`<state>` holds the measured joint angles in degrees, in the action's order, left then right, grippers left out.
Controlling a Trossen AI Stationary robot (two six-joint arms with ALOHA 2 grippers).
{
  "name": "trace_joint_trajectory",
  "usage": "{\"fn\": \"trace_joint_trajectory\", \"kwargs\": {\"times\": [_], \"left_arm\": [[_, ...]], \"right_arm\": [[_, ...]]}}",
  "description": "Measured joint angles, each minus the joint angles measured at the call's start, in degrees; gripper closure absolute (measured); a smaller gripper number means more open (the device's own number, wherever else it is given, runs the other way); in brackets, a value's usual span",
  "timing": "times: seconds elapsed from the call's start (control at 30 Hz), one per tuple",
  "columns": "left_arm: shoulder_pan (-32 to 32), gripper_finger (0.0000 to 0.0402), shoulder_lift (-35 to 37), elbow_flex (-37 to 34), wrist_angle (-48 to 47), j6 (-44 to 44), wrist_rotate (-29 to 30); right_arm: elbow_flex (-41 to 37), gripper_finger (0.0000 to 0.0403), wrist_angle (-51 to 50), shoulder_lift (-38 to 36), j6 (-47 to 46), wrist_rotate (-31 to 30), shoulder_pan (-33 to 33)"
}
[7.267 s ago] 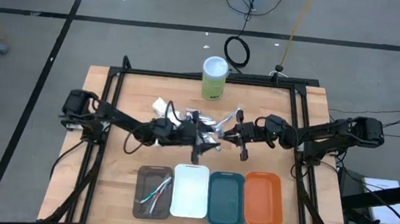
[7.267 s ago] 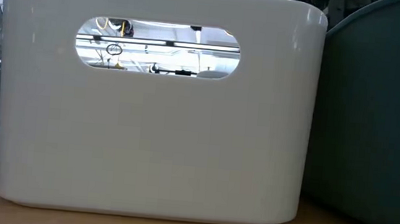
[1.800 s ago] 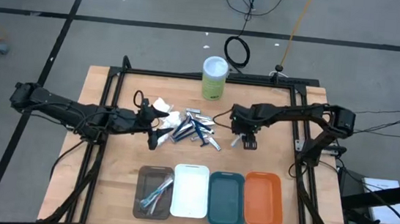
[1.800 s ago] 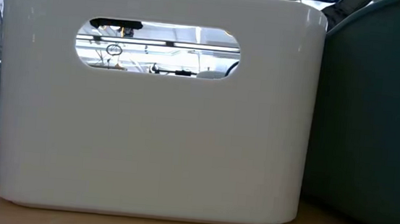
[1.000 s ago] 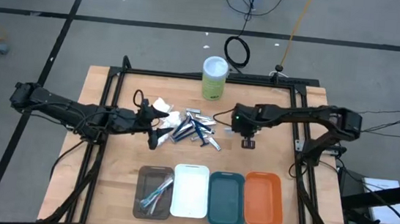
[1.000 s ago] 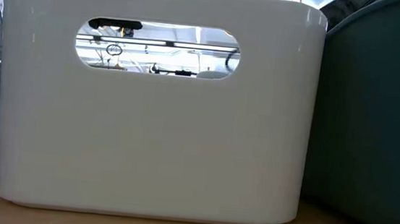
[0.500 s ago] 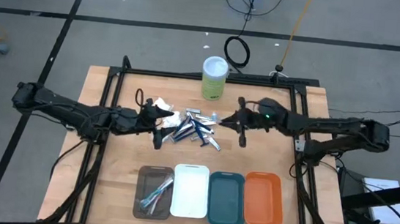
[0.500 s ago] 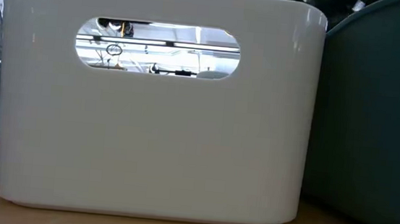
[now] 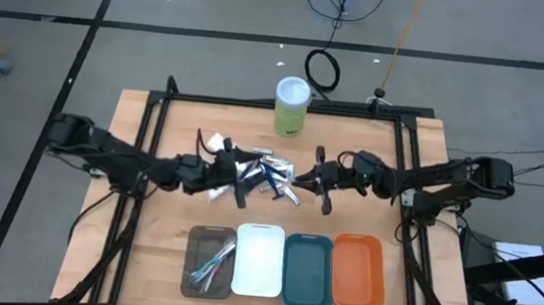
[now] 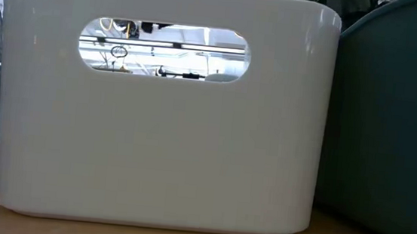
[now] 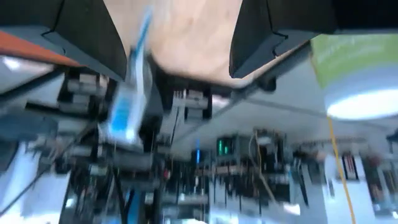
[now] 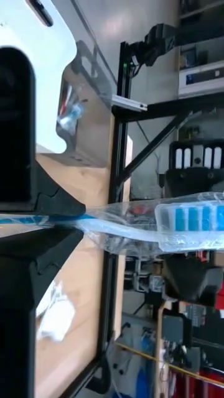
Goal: Pick & Place Travel size toiletries
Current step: Put the blue toothbrush into the black bin
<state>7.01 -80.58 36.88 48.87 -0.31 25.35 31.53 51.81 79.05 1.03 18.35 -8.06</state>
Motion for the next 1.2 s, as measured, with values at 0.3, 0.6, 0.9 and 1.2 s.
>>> {"fn": "trace_joint_trajectory", "kwargs": {"times": [0.3,0.6,0.9,1.2], "left_arm": [[-2.03,0.0121,-6.0,2.68,5.24,-5.86,-5.43],[-2.12,0.0121,-15.46,12.03,4.63,0.57,-12.46],[-3.0,0.0121,-19.17,15.45,3.35,1.64,-12.33],[-3.23,0.0204,-19.09,15.43,1.45,0.64,-12.35]], "right_arm": [[0.02,0.0387,2.0,-0.03,0.98,-0.02,0.7],[0.02,0.0386,1.94,0.0,0.73,-0.02,0.88],[0.02,0.0386,1.94,0.0,1.25,-0.01,1.44],[0.04,0.0386,1.9,0.0,1.83,-0.02,1.42]]}}
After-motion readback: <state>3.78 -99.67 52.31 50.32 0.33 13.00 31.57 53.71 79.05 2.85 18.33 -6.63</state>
